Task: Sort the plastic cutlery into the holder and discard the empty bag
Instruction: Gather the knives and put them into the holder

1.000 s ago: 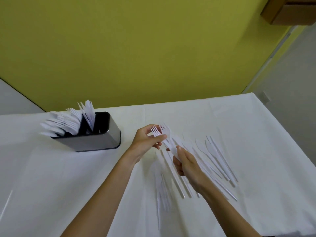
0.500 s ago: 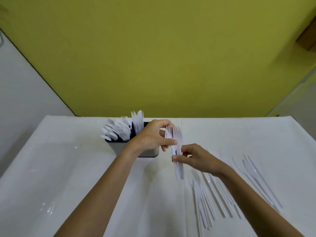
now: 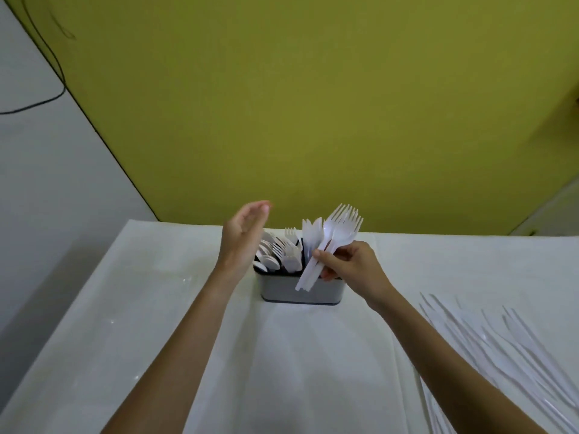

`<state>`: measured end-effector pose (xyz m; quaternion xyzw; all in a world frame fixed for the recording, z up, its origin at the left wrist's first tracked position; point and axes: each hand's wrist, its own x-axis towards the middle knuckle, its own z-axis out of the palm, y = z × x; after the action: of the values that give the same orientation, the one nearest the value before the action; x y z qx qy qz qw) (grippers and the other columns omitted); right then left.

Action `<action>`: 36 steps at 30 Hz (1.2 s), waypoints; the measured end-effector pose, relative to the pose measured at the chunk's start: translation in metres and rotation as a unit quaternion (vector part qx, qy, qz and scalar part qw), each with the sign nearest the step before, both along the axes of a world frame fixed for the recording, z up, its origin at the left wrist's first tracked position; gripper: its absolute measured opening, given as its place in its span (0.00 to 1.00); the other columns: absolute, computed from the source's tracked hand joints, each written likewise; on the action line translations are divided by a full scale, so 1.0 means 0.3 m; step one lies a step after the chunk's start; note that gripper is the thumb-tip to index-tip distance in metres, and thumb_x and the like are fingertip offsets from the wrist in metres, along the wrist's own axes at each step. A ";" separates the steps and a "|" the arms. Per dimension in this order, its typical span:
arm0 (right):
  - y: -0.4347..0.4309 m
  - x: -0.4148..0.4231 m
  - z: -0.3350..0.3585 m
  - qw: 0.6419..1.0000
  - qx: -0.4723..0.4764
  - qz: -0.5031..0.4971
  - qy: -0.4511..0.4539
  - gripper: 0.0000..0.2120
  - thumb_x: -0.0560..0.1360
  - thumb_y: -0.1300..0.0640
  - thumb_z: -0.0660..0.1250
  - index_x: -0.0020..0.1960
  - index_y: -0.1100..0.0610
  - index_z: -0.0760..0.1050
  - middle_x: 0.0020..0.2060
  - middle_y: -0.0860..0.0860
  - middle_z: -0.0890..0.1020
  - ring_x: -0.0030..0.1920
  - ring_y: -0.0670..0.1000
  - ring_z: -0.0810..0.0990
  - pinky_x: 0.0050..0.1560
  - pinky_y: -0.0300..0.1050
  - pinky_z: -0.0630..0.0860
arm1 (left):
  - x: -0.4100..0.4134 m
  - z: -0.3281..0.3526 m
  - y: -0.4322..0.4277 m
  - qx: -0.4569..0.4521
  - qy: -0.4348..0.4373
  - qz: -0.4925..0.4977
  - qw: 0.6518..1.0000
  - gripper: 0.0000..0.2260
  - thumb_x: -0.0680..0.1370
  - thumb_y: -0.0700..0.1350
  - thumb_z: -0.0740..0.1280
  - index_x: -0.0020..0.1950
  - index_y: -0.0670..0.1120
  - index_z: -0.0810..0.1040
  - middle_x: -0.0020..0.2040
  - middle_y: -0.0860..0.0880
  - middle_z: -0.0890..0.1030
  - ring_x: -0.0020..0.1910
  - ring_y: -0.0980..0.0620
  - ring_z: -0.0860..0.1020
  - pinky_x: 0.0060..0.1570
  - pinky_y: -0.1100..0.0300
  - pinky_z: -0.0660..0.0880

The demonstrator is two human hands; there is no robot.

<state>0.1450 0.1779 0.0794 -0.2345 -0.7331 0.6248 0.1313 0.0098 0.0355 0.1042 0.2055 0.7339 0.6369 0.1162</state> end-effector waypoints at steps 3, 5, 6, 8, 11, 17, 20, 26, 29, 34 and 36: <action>-0.042 -0.057 -0.013 0.998 0.011 -0.061 0.018 0.06 0.73 0.58 0.72 0.43 0.61 0.83 0.35 0.56 0.85 0.34 0.55 0.83 0.42 0.51 0.82 | -0.056 -0.099 -0.036 0.001 -0.066 0.039 0.997 0.13 0.83 0.48 0.56 0.59 0.45 0.78 0.58 0.52 0.79 0.59 0.61 0.75 0.60 0.65 0.70; -0.061 -0.079 -0.023 0.994 0.043 -0.094 0.024 0.07 0.72 0.56 0.72 0.41 0.60 0.83 0.34 0.55 0.85 0.33 0.54 0.84 0.40 0.49 0.81 | -0.076 -0.159 -0.042 0.003 -0.140 0.041 0.989 0.17 0.84 0.50 0.52 0.62 0.44 0.76 0.62 0.49 0.77 0.65 0.53 0.72 0.64 0.58 0.67; -0.070 -0.084 -0.031 0.991 0.072 -0.109 0.023 0.07 0.72 0.55 0.73 0.40 0.60 0.83 0.34 0.54 0.85 0.33 0.52 0.83 0.39 0.48 0.80 | -0.076 -0.179 -0.042 0.005 -0.173 0.035 0.984 0.19 0.84 0.51 0.50 0.63 0.44 0.75 0.63 0.48 0.76 0.66 0.51 0.72 0.64 0.57 0.66; -0.095 -0.092 -0.052 0.981 0.138 -0.136 0.026 0.09 0.71 0.55 0.73 0.38 0.61 0.83 0.32 0.52 0.85 0.33 0.49 0.83 0.37 0.45 0.78 | -0.075 -0.214 -0.040 0.016 -0.222 0.014 0.975 0.22 0.83 0.54 0.48 0.62 0.42 0.75 0.63 0.46 0.77 0.65 0.51 0.73 0.65 0.56 0.67; -0.140 -0.095 -0.091 0.968 0.190 -0.157 0.044 0.09 0.70 0.57 0.75 0.37 0.62 0.81 0.31 0.51 0.84 0.32 0.46 0.82 0.35 0.40 0.77 | -0.061 -0.232 -0.036 0.056 -0.271 -0.006 0.961 0.25 0.83 0.54 0.46 0.63 0.40 0.75 0.58 0.43 0.80 0.56 0.49 0.77 0.55 0.60 0.73; -0.197 -0.096 -0.142 0.941 0.278 -0.182 0.059 0.09 0.70 0.61 0.74 0.37 0.63 0.77 0.29 0.53 0.77 0.30 0.49 0.73 0.31 0.27 0.66 | -0.064 -0.252 -0.039 0.065 -0.275 -0.007 0.959 0.24 0.83 0.54 0.46 0.61 0.43 0.76 0.58 0.42 0.80 0.57 0.48 0.77 0.60 0.55 0.71; -0.199 -0.117 -0.154 0.936 0.320 -0.148 0.021 0.09 0.70 0.61 0.74 0.38 0.63 0.76 0.29 0.50 0.74 0.29 0.46 0.71 0.33 0.30 0.66 | -0.067 -0.261 -0.045 0.058 -0.269 -0.015 0.961 0.25 0.83 0.55 0.45 0.63 0.43 0.76 0.59 0.43 0.80 0.59 0.49 0.77 0.64 0.54 0.70; -0.212 -0.102 -0.165 0.898 0.422 -0.126 -0.024 0.14 0.66 0.54 0.76 0.43 0.63 0.76 0.37 0.55 0.75 0.38 0.57 0.74 0.34 0.53 0.73 | -0.079 -0.275 -0.047 0.059 -0.274 -0.029 0.959 0.27 0.83 0.55 0.44 0.66 0.41 0.75 0.61 0.44 0.79 0.61 0.50 0.77 0.62 0.57 0.71; -0.210 -0.063 -0.145 0.910 0.384 -0.150 -0.026 0.18 0.68 0.49 0.72 0.51 0.59 0.75 0.46 0.52 0.74 0.43 0.54 0.74 0.40 0.51 0.76 | -0.080 -0.278 -0.049 0.060 -0.273 -0.035 0.959 0.27 0.83 0.55 0.44 0.66 0.42 0.75 0.61 0.45 0.79 0.59 0.52 0.77 0.58 0.62 0.72; -0.228 -0.057 -0.083 0.937 0.338 -0.088 0.017 0.30 0.77 0.58 0.65 0.75 0.54 0.56 0.73 0.45 0.61 0.72 0.41 0.59 0.69 0.33 0.58 | -0.071 -0.282 -0.050 0.064 -0.273 -0.033 0.959 0.27 0.83 0.55 0.43 0.66 0.43 0.75 0.61 0.45 0.80 0.61 0.51 0.77 0.62 0.58 0.71; -0.240 -0.077 -0.083 0.941 0.337 -0.039 0.013 0.29 0.80 0.60 0.58 0.76 0.51 0.49 0.75 0.42 0.54 0.74 0.37 0.51 0.70 0.28 0.51 | -0.067 -0.280 -0.052 0.063 -0.274 -0.035 0.959 0.27 0.83 0.56 0.43 0.66 0.44 0.75 0.61 0.46 0.80 0.61 0.51 0.77 0.64 0.57 0.70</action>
<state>0.1218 0.1059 0.0546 -0.1968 -0.8893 0.3386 0.2363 -0.0103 0.0198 0.0203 0.0555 0.6246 0.7093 0.3221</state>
